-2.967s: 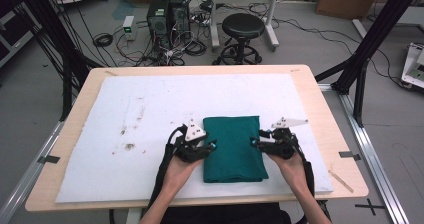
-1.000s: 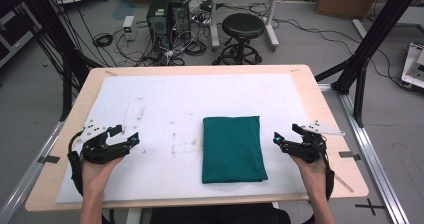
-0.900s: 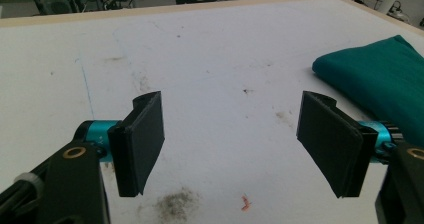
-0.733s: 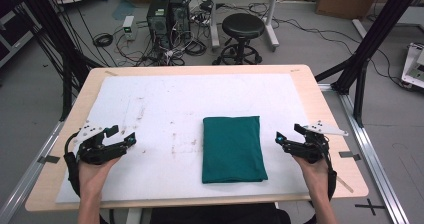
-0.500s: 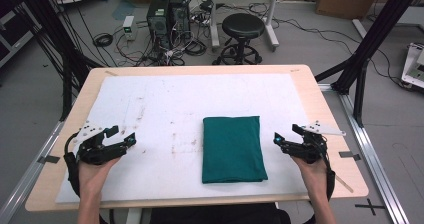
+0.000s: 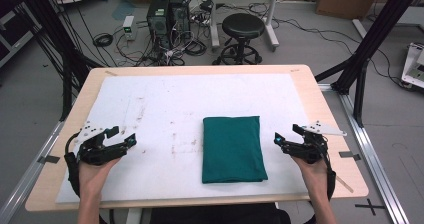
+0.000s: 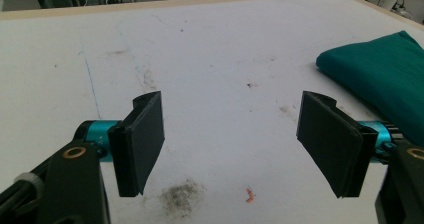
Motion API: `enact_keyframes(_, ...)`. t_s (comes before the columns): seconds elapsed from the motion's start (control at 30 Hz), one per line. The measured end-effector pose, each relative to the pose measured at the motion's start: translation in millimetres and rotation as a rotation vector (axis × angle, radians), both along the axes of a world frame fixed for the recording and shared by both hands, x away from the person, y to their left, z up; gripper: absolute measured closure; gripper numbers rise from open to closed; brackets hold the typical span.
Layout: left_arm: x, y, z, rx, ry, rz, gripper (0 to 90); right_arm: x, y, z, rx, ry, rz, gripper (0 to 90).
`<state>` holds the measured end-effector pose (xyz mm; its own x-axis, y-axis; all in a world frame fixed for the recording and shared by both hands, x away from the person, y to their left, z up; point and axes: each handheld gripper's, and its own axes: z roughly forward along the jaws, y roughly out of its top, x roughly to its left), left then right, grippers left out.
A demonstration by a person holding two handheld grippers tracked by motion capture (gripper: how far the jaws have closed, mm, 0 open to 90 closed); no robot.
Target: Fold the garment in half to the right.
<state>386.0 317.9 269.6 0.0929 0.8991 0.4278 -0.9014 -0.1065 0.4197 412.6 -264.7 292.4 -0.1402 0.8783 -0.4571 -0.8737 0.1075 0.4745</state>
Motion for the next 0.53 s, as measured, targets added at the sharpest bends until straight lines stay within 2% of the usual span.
enact_keyframes(0.27,1.0,-0.2,0.6,0.009,0.007,0.007,27.0,0.9,1.4,0.1,-0.004,0.007,-0.001,20.8)
enact_keyframes(0.53,0.6,4.4,-0.2,-0.003,0.005,0.007,27.0,0.0,0.0,0.3,-0.001,0.004,0.002,20.8)
